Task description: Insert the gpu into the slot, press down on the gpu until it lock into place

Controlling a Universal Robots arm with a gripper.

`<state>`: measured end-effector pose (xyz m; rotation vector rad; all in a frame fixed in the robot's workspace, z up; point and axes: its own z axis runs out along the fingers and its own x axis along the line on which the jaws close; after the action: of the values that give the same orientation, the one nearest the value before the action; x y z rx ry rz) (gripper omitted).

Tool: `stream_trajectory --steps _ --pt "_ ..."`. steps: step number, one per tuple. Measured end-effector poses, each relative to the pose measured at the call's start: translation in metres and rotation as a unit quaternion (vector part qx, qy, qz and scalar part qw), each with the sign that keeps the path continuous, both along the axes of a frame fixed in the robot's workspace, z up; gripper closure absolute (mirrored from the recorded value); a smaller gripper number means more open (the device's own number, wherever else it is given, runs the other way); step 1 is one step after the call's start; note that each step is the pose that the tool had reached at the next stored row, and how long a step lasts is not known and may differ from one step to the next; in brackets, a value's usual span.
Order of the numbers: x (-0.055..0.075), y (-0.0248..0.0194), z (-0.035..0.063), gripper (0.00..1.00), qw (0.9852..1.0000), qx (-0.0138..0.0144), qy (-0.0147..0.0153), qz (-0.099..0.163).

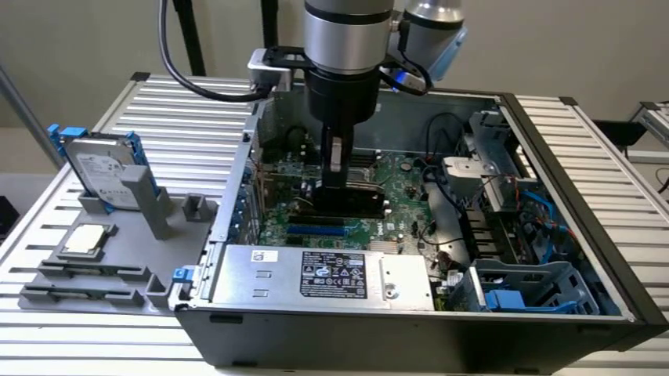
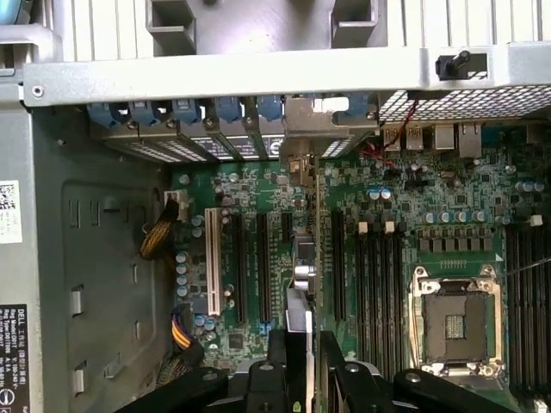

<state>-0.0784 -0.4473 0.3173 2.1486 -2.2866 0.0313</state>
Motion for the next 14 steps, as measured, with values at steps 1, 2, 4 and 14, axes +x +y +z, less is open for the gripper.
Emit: stream_trajectory --steps 1,2,4,14 --pt "0.0 0.0 -0.0018 0.74 1.0 0.0002 -0.0002 0.0" --pt "0.0 0.0 -0.0035 0.74 1.0 0.0004 -0.0005 0.0" --pt "0.0 0.0 -0.0072 0.74 1.0 0.0011 -0.0014 0.001" --pt "-0.005 0.0033 -0.0252 0.74 1.0 0.0023 -0.0084 0.001"
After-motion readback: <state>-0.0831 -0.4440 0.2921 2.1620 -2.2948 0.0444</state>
